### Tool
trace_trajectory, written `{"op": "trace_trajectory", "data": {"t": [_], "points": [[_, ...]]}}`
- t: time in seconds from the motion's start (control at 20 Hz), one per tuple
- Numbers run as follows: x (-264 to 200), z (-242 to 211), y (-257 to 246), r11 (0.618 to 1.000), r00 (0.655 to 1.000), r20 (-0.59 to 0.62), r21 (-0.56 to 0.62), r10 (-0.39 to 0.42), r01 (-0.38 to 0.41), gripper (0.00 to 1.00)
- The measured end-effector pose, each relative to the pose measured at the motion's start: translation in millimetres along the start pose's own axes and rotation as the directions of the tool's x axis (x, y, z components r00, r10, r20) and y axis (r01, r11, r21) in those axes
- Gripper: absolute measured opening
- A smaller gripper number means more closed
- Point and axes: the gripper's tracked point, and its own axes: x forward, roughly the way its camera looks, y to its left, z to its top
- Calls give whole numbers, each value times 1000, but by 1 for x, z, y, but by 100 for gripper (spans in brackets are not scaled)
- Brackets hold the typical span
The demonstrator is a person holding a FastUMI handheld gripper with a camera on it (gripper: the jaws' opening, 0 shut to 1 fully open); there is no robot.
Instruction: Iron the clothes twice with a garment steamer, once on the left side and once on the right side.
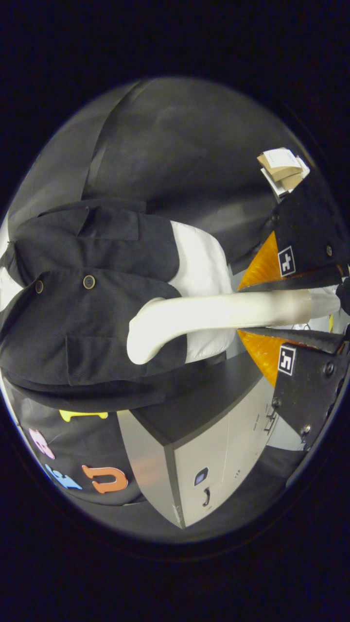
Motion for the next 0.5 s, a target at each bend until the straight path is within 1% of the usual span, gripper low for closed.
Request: {"op": "trace_trajectory", "data": {"t": [0.25, 0.5], "points": [[-10, -2, -11, 999, 1000, 9, 32, 6, -6, 38], [-37, 4, -47, 994, 999, 37, 109, 19, -23, 38]]}}
